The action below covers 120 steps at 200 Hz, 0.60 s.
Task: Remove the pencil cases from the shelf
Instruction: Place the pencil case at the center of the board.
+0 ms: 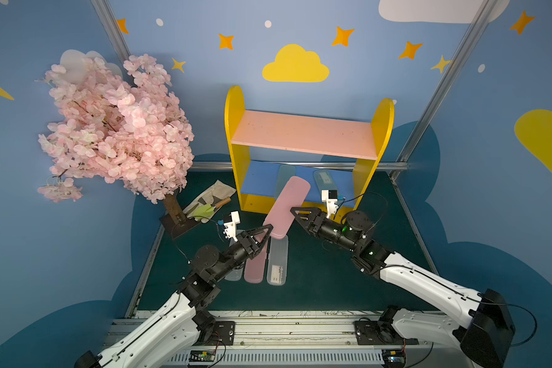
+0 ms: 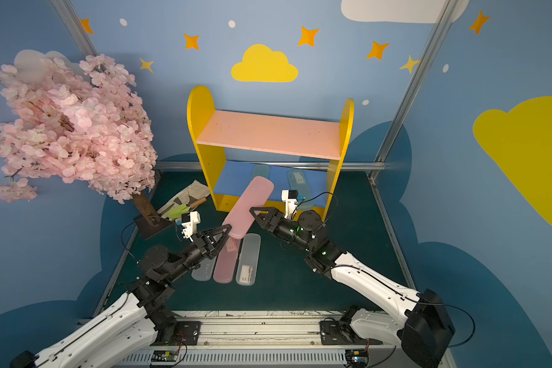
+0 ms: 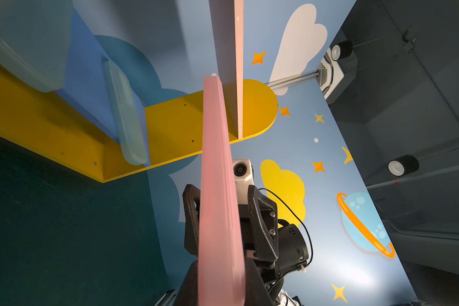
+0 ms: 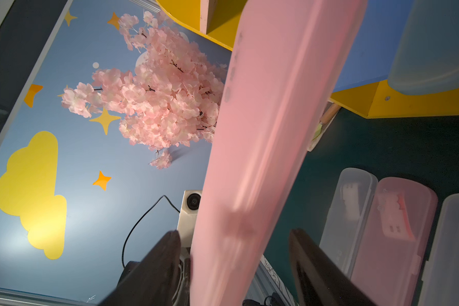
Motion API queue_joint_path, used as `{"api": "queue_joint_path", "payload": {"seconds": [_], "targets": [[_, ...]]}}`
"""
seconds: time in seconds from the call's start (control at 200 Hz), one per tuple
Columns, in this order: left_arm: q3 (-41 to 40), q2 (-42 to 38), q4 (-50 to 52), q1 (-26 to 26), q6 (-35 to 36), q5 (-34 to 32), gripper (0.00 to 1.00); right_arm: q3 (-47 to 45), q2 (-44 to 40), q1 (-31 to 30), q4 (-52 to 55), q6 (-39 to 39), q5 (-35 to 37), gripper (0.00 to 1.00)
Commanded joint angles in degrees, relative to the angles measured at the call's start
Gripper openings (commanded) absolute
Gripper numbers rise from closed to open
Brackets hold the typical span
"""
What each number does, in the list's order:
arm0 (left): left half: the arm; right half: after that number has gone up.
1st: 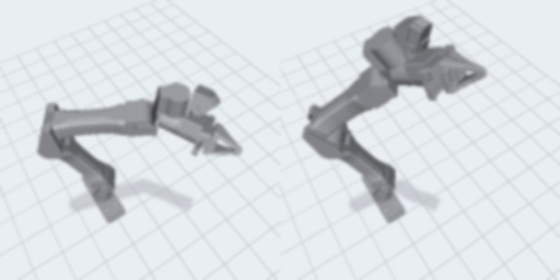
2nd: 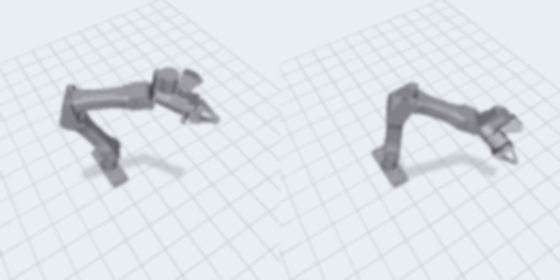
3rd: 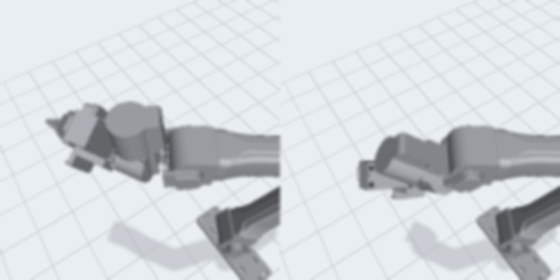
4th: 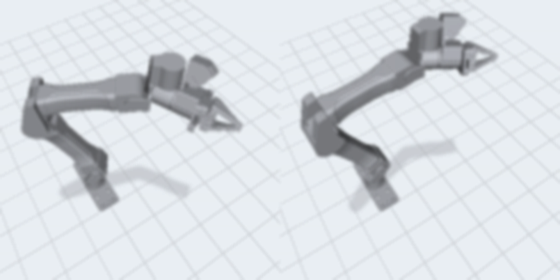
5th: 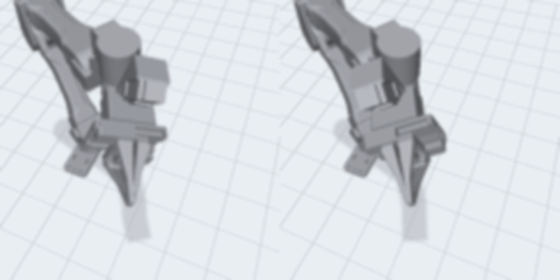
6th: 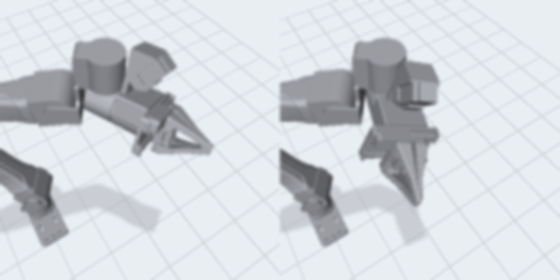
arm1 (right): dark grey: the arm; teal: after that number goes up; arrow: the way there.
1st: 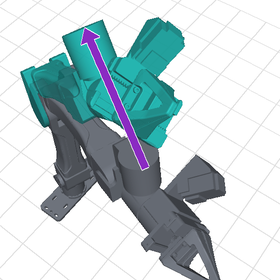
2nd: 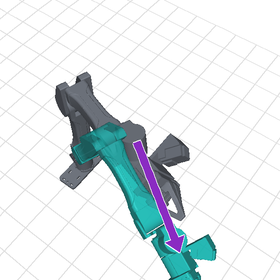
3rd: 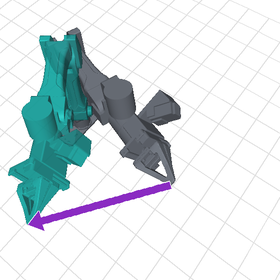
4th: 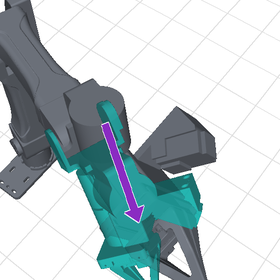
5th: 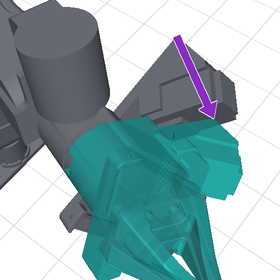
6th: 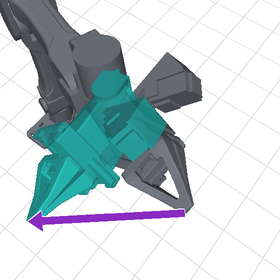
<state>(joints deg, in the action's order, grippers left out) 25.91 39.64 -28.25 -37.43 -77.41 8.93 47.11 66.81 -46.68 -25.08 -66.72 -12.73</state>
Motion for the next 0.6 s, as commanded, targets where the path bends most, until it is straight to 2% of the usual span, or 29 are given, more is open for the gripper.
{"api": "queue_joint_path", "payload": {"seconds": [0.0,0.185,0.446,0.496,0.596], "targets": [[2.1,0.1,-4.3,-0.6,1.6,-0.6,0.03,1.8,0.6,0.4,-4.1,-1.8,-0.7,0.65],[2.2,0.9,-5.3,-1.2,1.7,-0.6,0.03,1.8,2.4,0.6,-7.9,-4.0,-2.1,0.53],[2.7,1.3,-5.4,-1.8,2.3,-0.7,0.03,1.2,3.8,0.8,-10.8,-6.1,-2.7,0.28],[2.8,1.4,-5.1,-1.7,2.4,-0.7,0.08,0.9,3.7,0.9,-10.9,-6.1,-2.5,0.24],[2.9,1.7,-4.2,-1.8,2.8,-0.9,0.25,0.3,3.6,0.8,-11.4,-6.1,-2.3,0.2]]}}
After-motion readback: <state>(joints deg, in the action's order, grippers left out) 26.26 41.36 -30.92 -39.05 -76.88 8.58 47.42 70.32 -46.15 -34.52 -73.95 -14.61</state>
